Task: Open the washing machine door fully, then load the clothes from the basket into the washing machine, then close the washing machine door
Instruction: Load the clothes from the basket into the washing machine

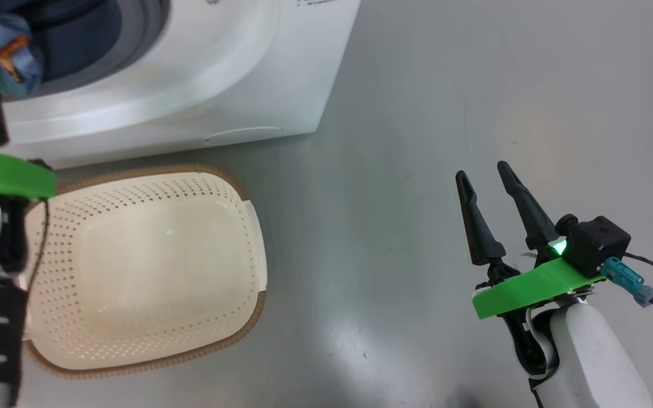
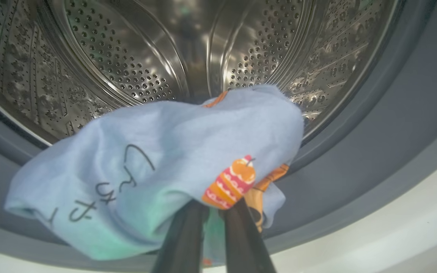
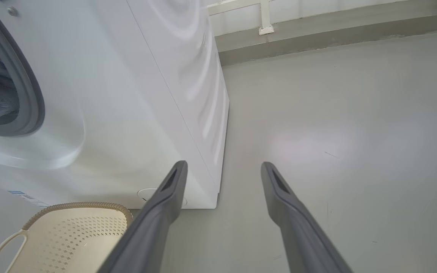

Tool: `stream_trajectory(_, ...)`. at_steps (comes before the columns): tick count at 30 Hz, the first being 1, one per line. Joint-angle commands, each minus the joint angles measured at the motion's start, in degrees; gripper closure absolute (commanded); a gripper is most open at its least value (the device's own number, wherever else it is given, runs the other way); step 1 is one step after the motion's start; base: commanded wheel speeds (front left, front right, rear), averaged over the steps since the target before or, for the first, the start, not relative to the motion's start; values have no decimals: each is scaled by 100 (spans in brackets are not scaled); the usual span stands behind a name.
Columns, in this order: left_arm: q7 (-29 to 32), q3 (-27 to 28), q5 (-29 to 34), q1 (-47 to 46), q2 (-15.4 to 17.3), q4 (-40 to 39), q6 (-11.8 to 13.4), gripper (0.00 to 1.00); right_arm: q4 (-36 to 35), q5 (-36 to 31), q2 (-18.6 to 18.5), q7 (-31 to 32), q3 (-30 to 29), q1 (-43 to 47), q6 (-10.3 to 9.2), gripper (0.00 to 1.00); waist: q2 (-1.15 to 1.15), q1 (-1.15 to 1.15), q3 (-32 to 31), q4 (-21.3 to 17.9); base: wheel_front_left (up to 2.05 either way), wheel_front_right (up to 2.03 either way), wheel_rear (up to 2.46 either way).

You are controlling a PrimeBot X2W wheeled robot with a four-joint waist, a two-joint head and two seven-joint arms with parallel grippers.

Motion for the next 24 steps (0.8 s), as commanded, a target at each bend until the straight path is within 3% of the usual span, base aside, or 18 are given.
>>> stream_trajectory(1, -35, 97, 88, -256, 393, -65, -15, 100, -138, 46, 28, -27, 144, 54, 9, 0, 0, 0, 100, -59, 0, 0, 0)
stream_trajectory(10, 126, -580, 3, -1481, 1137, 605, -15, 100, -222, 188, 28, -27, 182, -25, 9, 0, 0, 0, 500, -315, 0, 0, 0)
stream_trajectory(24, 735, -1399, -659, -3523, 1956, 1728, -15, 100, -359, 606, 28, -27, 382, -199, 9, 0, 0, 0, 1119, -869, 0, 0, 0)
